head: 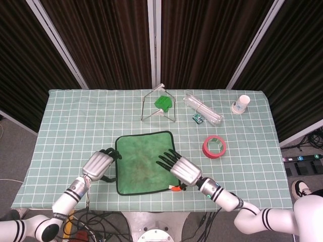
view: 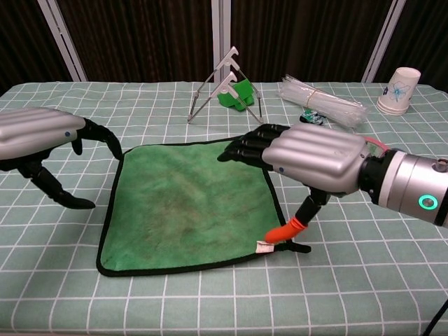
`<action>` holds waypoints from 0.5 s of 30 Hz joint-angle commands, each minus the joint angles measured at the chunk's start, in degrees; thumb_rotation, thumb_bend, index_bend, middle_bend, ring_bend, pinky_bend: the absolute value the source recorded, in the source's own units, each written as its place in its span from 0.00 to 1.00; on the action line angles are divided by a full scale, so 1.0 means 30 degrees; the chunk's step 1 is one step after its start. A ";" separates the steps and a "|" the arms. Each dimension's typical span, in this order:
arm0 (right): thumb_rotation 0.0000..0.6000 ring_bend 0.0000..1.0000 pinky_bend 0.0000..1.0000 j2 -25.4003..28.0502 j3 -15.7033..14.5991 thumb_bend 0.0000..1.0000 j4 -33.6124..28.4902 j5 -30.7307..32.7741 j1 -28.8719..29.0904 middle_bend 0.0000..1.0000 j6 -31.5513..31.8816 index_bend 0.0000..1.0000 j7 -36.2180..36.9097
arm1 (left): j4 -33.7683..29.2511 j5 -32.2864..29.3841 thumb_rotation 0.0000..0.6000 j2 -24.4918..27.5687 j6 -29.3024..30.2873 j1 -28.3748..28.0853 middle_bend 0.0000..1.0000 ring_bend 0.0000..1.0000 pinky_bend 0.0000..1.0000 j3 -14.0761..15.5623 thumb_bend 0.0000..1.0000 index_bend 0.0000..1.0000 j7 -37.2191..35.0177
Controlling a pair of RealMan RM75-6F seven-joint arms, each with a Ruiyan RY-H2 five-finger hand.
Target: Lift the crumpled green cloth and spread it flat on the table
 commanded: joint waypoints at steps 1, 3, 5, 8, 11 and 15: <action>0.73 0.00 0.00 -0.0121 0.0764 0.01 0.0218 0.0799 -0.0233 0.03 0.0384 0.01 -0.0260 | 0.0383 -0.0379 0.95 -0.0182 0.0758 0.0330 0.25 0.17 0.31 -0.0406 0.00 0.27 -0.0185; 0.93 0.00 0.00 0.0183 0.1204 0.06 0.0040 0.1301 -0.0540 0.04 0.0902 0.03 -0.0519 | 0.0727 -0.0689 1.00 -0.0355 0.1518 0.0626 0.25 0.17 0.31 -0.0755 0.00 0.27 -0.0210; 1.00 0.00 0.00 0.0818 0.1637 0.11 -0.0540 0.2056 -0.1137 0.05 0.1678 0.06 -0.0816 | 0.1025 -0.1309 1.00 -0.0451 0.2215 0.0989 0.25 0.17 0.31 -0.1244 0.01 0.27 -0.0555; 1.00 0.00 0.01 0.2062 0.1913 0.14 -0.1587 0.2928 -0.2115 0.07 0.2810 0.08 -0.1298 | 0.1247 -0.2342 1.00 -0.0329 0.2933 0.1490 0.25 0.17 0.31 -0.1948 0.03 0.27 -0.1281; 1.00 0.00 0.03 0.3948 0.1848 0.15 -0.3071 0.3802 -0.3480 0.09 0.4063 0.09 -0.1347 | 0.1531 -0.3047 1.00 -0.0049 0.3815 0.2128 0.25 0.17 0.31 -0.2359 0.04 0.27 -0.1702; 1.00 0.00 0.00 0.6182 0.1365 0.15 -0.4547 0.4232 -0.5223 0.07 0.5485 0.08 -0.0310 | 0.1362 -0.2942 1.00 0.0346 0.5176 0.3168 0.25 0.17 0.31 -0.2249 0.04 0.27 -0.2223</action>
